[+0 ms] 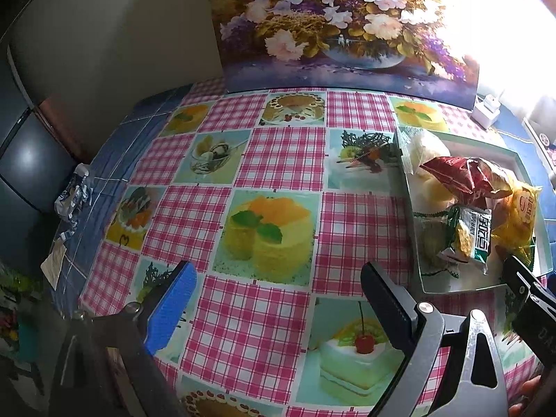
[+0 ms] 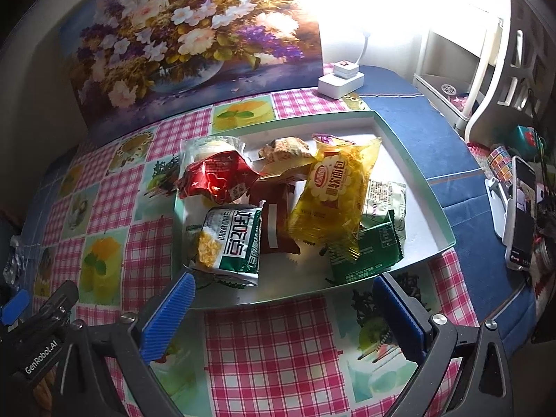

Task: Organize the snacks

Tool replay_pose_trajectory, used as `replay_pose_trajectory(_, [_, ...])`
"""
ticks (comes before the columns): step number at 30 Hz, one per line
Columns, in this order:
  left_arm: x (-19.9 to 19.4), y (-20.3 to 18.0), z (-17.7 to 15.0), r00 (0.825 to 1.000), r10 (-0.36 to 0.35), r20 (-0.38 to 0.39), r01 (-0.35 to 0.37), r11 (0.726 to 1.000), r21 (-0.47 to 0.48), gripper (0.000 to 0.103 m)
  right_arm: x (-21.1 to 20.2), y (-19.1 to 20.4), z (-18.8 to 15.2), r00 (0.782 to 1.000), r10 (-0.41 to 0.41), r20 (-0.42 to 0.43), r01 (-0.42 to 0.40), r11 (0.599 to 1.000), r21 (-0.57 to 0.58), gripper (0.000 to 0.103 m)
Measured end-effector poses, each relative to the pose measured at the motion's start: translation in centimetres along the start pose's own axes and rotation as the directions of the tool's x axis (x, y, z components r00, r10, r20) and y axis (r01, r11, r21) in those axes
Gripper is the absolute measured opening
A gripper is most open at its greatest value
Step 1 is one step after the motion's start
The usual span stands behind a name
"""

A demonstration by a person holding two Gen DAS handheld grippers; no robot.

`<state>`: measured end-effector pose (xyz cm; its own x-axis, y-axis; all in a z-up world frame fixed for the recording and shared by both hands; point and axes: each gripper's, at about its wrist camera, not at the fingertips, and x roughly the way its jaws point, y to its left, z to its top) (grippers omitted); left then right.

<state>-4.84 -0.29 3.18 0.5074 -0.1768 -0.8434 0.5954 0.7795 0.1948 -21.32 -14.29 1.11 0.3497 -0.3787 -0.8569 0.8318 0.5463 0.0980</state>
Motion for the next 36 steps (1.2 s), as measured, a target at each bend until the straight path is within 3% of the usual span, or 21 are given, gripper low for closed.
replay_pose_trajectory(36, [1.3,0.0,0.0,0.999,-0.014,-0.052,0.015,1.000,0.013,0.096,0.2,0.9,0.4,1.000,0.008,0.003,-0.008,0.998,-0.054,0.103])
